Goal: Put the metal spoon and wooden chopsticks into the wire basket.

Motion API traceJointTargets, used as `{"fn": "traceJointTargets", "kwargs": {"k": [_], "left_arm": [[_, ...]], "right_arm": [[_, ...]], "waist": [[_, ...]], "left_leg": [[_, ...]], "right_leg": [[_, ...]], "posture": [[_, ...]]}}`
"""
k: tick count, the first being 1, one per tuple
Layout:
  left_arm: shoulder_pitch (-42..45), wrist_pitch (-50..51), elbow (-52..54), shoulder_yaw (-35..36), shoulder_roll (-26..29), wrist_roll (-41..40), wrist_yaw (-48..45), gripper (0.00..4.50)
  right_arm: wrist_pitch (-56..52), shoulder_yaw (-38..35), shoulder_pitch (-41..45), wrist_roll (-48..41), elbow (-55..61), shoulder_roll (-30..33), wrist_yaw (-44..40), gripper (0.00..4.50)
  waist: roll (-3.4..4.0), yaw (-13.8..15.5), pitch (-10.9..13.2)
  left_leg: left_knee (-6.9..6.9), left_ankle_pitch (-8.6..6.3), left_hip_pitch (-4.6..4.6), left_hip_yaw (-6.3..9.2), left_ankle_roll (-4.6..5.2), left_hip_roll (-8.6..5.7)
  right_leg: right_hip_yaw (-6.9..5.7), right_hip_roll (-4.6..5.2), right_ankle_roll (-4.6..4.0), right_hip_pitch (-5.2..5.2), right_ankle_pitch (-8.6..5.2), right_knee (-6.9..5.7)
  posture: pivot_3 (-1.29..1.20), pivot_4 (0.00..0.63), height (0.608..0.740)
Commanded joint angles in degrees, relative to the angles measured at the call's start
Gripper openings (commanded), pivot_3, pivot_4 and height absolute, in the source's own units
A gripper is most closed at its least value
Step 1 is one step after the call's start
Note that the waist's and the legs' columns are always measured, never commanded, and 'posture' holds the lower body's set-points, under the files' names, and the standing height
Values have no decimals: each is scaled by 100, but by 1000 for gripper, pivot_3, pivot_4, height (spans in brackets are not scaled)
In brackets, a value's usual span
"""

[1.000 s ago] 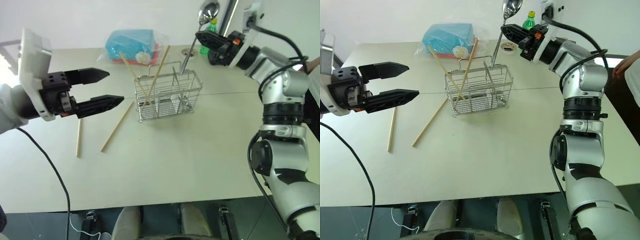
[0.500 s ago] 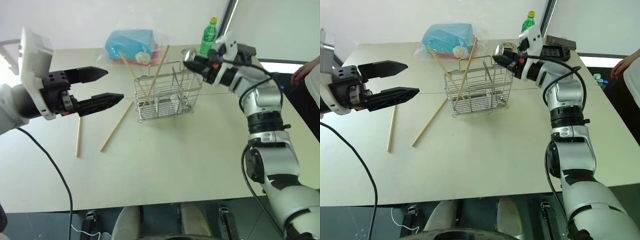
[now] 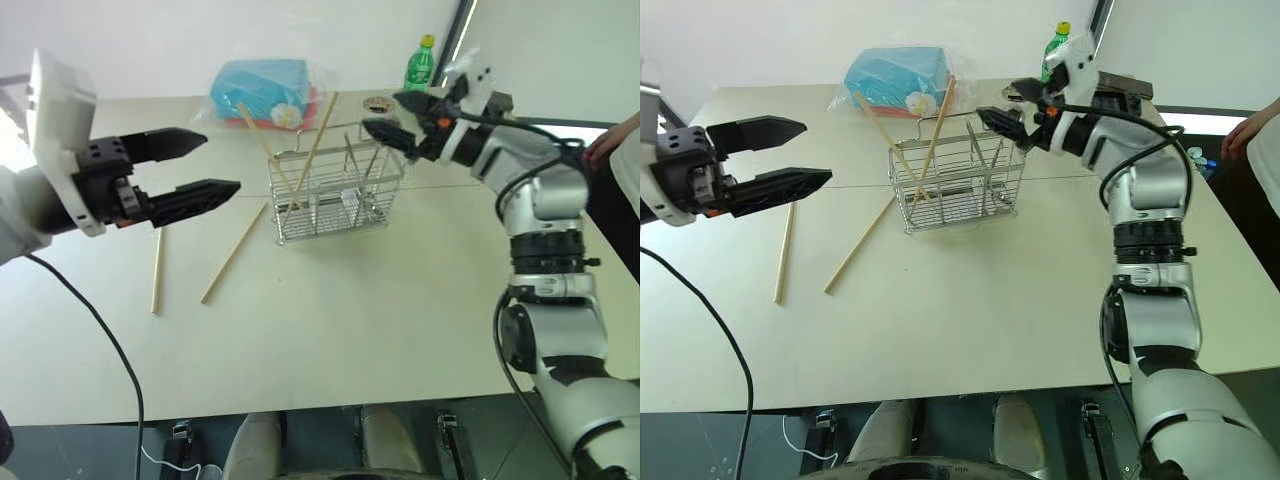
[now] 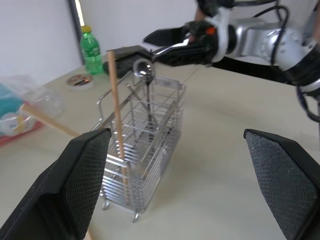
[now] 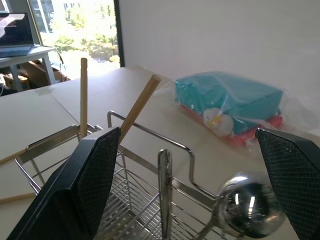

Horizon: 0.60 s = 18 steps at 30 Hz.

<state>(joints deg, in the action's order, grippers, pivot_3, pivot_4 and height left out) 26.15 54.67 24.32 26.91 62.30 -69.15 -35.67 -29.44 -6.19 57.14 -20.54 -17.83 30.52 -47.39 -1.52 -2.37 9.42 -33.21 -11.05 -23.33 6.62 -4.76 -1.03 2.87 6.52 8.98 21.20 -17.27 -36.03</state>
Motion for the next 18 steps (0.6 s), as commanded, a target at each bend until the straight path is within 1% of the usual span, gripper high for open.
{"fn": "traceJointTargets", "kwargs": {"k": [1,3,5,8,10,12,16,18], "left_arm": [[-179,-11,-188,677,40,179,365,4500],[-401,-31,-263,835,1,508,719,4500],[-637,-1,-337,815,20,966,1090,4500],[-878,276,-532,545,37,1525,1682,4500],[-825,499,-661,378,-140,1741,2138,4500],[-687,647,-779,266,-350,1919,2495,4500],[-204,1096,-1241,66,-980,2222,3269,4500],[31,1185,-1531,-30,-1279,2404,3460,4500]], "right_arm": [[-185,-394,330,-261,436,442,-75,4460],[-521,-472,368,-495,701,703,-221,4460],[-1135,-499,285,-879,1189,927,-400,4460],[-2098,-518,-235,-1581,2233,1180,-571,4460],[-2469,-483,-756,-1874,2940,1250,-515,4460],[-2664,-434,-1188,-2013,3445,1246,-361,4460],[-3133,-539,-1825,-2373,4055,878,318,4460],[-3228,-532,-2068,-2481,4327,739,580,4460]], "waist": [[0,-8,0],[1,-19,1],[2,-21,0],[-5,-13,-3],[-20,7,-13],[-23,39,-13],[-28,114,-14],[-30,140,-15]], "left_leg": [[0,0,1,-1,0,0],[1,0,1,-1,0,0],[4,-1,2,-1,1,2],[7,-1,5,-2,2,6],[7,-1,5,-2,2,6],[0,-2,4,-2,2,6],[-10,-1,-1,-1,2,3],[-10,-1,0,-1,2,3]], "right_leg": [[0,0,0,0,0,0],[0,0,0,3,0,0],[0,0,0,4,-1,-1],[0,-2,1,3,-2,0],[-1,-2,1,1,-2,1],[-1,-1,1,-5,-2,2],[-1,0,1,-1,-1,-2],[-2,-1,1,0,-1,-4]], "posture": [[0,150,710],[0,150,710],[0,150,710],[0,150,710],[0,150,710],[0,150,710],[0,150,710],[0,150,710]]}}
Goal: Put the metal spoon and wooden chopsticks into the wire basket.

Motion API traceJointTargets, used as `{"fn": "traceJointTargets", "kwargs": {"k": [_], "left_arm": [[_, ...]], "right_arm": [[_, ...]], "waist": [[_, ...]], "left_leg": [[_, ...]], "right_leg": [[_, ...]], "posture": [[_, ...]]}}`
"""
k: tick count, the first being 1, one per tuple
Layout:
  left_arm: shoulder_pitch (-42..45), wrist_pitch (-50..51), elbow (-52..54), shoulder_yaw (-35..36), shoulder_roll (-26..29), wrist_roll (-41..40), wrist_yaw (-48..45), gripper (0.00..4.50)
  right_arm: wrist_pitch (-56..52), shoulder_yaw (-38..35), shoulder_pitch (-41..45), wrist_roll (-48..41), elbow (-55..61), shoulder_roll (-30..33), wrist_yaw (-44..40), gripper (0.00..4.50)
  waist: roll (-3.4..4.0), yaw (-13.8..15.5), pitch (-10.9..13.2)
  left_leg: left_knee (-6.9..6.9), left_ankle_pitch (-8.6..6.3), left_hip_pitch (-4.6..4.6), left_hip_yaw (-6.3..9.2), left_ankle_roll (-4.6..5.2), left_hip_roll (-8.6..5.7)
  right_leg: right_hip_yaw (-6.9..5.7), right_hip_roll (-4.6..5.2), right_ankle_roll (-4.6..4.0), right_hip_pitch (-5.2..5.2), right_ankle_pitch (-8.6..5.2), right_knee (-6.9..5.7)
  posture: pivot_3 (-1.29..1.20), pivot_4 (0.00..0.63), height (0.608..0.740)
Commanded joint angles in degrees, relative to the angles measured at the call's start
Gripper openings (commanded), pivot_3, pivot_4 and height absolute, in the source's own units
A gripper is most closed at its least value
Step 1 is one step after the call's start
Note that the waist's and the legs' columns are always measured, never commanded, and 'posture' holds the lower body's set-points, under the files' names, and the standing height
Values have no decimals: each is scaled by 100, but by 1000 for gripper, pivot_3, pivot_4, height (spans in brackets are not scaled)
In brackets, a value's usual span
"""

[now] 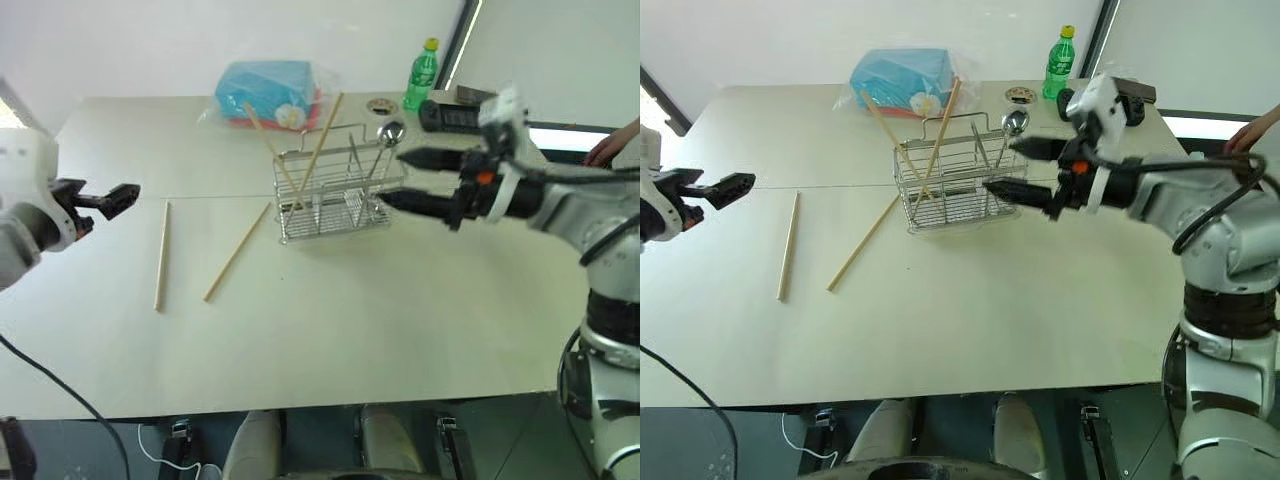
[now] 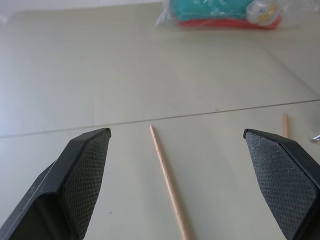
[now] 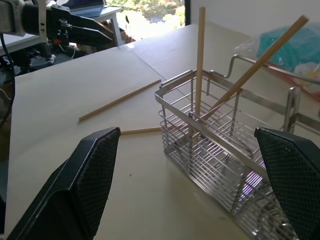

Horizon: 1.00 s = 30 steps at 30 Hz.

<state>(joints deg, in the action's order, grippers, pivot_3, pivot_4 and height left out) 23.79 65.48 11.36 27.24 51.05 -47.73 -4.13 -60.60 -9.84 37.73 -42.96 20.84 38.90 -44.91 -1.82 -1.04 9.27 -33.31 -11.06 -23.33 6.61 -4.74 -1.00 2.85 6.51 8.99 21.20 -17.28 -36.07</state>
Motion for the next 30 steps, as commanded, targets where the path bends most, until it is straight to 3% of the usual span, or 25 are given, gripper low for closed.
{"fn": "traceJointTargets", "kwargs": {"k": [1,5,14,22,30], "left_arm": [[367,93,-426,-188,-260,423,350,4500],[552,-272,-1118,-922,-415,1087,49,4500],[1433,-1125,-2996,-1558,-1114,2088,-397,4500],[2587,-2108,-5155,-1687,-1479,2867,-588,4500],[3207,-2490,-6742,-1714,-1641,3258,-766,4500]], "right_arm": [[-145,-156,-261,-280,595,-166,461,4460],[-203,-116,-785,-400,1010,-230,749,4460],[-149,-104,-1573,-559,1582,60,808,4460],[-157,-193,-1638,-810,1680,54,1113,4460],[-104,-281,-1653,-953,1686,31,1446,4460]], "waist": [[-1,12,-1],[-5,21,-3],[-14,36,-7],[-22,20,-9],[-25,26,-10]], "left_leg": [[1,0,-1,0,0,0],[1,0,-2,-1,0,0],[-1,0,-3,1,-1,-1],[1,0,-4,0,-1,-1],[1,0,-3,1,-1,-1]], "right_leg": [[0,0,0,3,0,1],[-1,0,0,4,0,2],[-6,0,0,2,0,3],[-6,0,1,2,0,6],[-9,1,4,1,-1,2]], "posture": [[0,150,710],[0,150,710],[0,150,710],[0,150,710],[0,150,710]]}}
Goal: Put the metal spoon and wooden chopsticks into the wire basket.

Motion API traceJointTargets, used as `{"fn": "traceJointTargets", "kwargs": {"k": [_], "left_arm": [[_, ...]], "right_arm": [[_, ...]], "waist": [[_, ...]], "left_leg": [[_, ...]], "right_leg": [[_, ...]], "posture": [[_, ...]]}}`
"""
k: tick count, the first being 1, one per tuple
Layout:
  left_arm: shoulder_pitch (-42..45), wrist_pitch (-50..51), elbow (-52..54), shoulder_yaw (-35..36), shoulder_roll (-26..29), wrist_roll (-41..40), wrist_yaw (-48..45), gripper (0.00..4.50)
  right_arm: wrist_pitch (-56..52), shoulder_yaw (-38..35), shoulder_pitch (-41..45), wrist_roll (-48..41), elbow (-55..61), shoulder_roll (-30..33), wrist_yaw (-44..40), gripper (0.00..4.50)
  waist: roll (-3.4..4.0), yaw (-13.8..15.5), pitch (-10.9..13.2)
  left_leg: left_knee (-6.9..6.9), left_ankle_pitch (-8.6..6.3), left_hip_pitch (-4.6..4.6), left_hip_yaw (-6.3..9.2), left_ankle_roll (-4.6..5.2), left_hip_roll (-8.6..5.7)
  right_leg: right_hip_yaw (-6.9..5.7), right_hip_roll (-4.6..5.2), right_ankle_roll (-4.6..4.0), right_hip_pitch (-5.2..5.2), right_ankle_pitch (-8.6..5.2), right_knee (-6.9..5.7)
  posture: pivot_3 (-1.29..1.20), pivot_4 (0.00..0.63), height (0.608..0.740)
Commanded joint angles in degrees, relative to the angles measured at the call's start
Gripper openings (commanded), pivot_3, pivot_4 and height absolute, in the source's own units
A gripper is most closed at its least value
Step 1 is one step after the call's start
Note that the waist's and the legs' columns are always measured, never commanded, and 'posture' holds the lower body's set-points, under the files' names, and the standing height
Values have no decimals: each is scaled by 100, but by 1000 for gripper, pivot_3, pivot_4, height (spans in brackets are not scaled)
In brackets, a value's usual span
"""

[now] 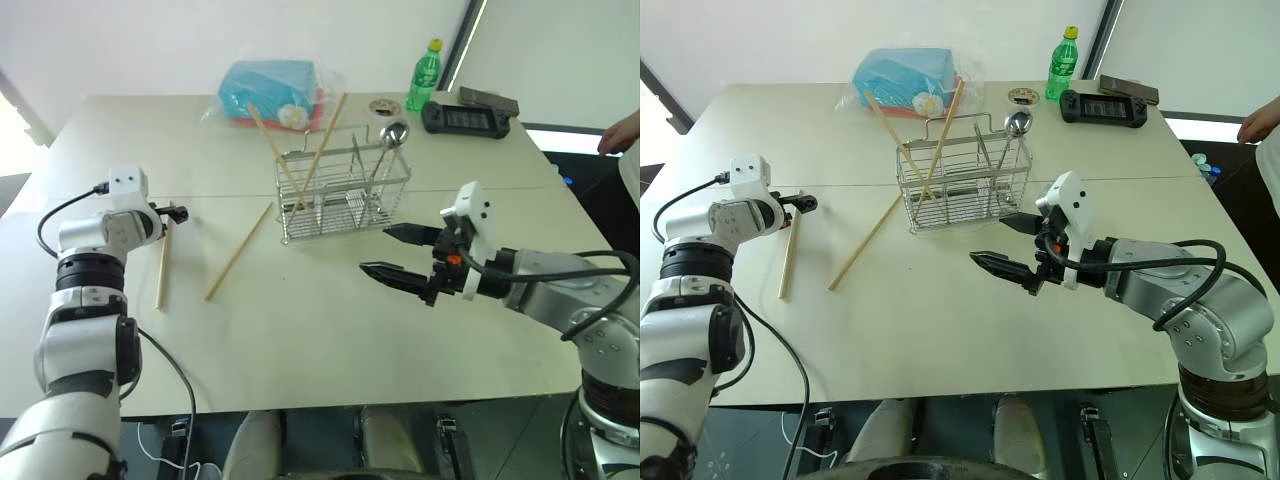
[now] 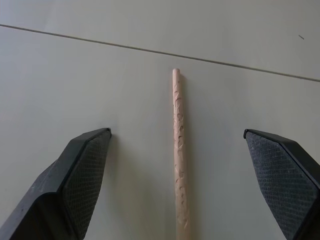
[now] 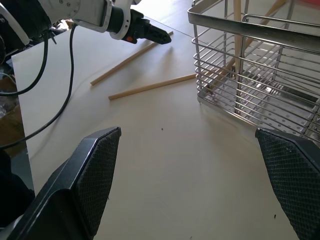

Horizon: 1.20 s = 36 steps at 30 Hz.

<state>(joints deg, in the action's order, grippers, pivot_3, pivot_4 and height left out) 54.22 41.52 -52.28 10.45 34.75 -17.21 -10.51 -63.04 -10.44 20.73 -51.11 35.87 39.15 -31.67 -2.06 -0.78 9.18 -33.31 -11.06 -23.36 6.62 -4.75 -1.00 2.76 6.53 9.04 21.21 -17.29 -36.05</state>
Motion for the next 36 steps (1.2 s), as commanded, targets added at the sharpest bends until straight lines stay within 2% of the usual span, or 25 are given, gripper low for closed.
{"fn": "traceJointTargets", "kwargs": {"k": [1,10,13,20,21,28,31,36], "left_arm": [[226,-71,-521,-68,-23,275,-141,4500],[712,401,-1260,-83,32,665,-46,4500],[741,347,-1286,-50,50,726,-121,3702],[766,508,-1374,2,44,751,-204,274],[771,509,-1372,-1,45,760,-209,39],[828,583,-1381,89,89,742,-175,39],[885,417,-1235,373,124,568,-67,39],[873,-574,231,886,230,174,-377,39]], "right_arm": [[155,-219,48,-138,180,0,159,4460],[300,-209,-55,-228,180,-32,414,4460],[347,-196,-76,-254,173,-50,484,4500],[427,-185,-83,-302,155,-8,509,4500],[441,-180,-89,-301,153,-11,511,4500],[524,-139,-125,-302,150,-14,524,4500],[545,-152,-128,-298,105,23,489,4500],[532,-213,-196,-273,79,182,411,4500]], "waist": [[-1,0,-2],[-1,-18,-6],[0,-27,-6],[-2,15,-10],[-2,15,-11],[-2,12,-11],[-2,7,-11],[-38,4,5]], "left_leg": [[0,0,1,0,0,0],[0,0,4,-1,0,0],[1,0,5,0,0,0],[1,0,5,0,0,-3],[1,0,5,0,0,-4],[0,0,5,0,0,-4],[0,0,5,0,0,-4],[0,1,-6,6,-2,-4]], "right_leg": [[0,0,0,-2,0,0],[-1,1,5,-4,-3,-3],[0,1,5,-3,-3,-4],[-1,3,6,-7,-3,-3],[-1,4,6,-8,-3,-3],[-1,5,7,-8,-4,-4],[-2,5,7,-8,-4,-3],[-8,5,6,3,-4,-4]], "posture": [[0,150,710],[0,150,710],[0,150,710],[0,150,710],[0,150,710],[0,150,710],[0,150,710],[0,150,710]]}}
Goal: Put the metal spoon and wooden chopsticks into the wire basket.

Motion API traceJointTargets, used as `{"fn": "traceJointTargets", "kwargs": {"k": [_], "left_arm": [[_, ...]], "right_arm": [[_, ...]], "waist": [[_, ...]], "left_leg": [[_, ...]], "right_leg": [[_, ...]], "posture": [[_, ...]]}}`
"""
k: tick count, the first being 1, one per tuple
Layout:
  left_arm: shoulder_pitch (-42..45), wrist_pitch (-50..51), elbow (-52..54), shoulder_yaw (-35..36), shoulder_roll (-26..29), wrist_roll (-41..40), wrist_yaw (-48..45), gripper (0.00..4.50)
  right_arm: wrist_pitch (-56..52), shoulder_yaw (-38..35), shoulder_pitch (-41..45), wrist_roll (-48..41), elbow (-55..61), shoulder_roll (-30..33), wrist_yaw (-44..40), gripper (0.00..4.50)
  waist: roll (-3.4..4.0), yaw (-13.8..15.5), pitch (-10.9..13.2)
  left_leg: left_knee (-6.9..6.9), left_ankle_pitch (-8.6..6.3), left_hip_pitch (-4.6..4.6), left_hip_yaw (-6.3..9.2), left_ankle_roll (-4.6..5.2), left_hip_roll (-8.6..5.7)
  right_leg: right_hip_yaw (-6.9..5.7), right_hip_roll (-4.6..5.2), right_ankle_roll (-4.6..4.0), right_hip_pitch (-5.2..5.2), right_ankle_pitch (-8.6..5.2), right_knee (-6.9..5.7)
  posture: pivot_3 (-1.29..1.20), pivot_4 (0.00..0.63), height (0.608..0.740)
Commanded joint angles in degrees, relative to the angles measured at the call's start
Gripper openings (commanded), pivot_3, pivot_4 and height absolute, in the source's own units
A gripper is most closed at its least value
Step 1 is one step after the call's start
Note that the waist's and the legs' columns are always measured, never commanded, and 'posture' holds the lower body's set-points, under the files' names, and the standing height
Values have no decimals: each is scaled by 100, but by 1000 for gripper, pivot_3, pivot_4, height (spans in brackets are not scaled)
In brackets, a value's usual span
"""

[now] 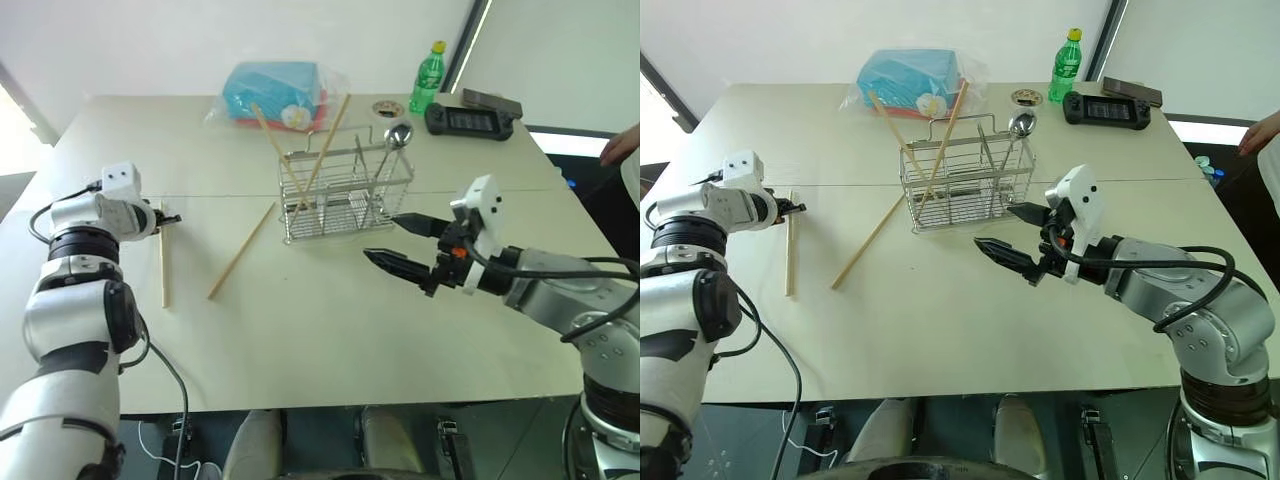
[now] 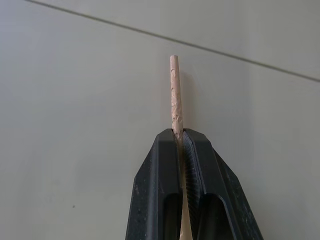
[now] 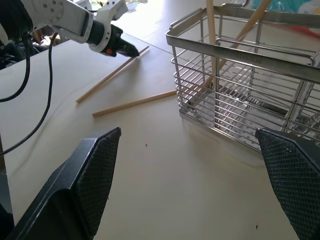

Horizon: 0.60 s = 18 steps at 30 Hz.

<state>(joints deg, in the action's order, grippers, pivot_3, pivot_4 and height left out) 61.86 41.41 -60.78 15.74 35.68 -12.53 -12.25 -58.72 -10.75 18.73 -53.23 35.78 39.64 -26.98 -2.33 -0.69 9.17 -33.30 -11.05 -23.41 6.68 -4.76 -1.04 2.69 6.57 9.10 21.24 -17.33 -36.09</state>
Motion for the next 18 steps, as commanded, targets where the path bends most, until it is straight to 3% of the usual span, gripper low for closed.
{"fn": "traceJointTargets", "kwargs": {"k": [1,5,9,12,18], "left_arm": [[67,-623,1423,451,134,-394,-237,39],[-76,-665,3863,1067,42,-1469,-851,39],[105,-398,5105,1365,-154,-2425,-1042,39],[579,-427,5397,1030,-499,-2639,-1006,39],[1136,-1297,4773,455,-1299,-2261,-1163,39]], "right_arm": [[104,-197,-9,-58,77,161,-69,4500],[46,-304,-82,-122,53,224,1,4500],[31,-315,-145,-147,89,205,90,4500],[68,-278,-189,-132,131,142,208,4500],[88,-228,-217,-157,248,5,473,4500]], "waist": [[-20,-4,8],[-24,-7,9],[-13,-10,5],[-14,12,5],[-12,68,8]], "left_leg": [[0,0,-2,0,-1,0],[5,0,-7,0,-1,0],[6,0,0,-3,-1,0],[1,0,14,-2,-1,0],[-51,-9,5,6,14,-5]], "right_leg": [[0,0,-1,2,0,0],[0,5,-1,5,1,6],[0,7,-1,-1,1,7],[-2,6,-1,-18,0,3],[-17,8,1,-53,1,25]], "posture": [[0,150,710],[0,150,710],[0,150,710],[0,150,710],[0,150,710]]}}
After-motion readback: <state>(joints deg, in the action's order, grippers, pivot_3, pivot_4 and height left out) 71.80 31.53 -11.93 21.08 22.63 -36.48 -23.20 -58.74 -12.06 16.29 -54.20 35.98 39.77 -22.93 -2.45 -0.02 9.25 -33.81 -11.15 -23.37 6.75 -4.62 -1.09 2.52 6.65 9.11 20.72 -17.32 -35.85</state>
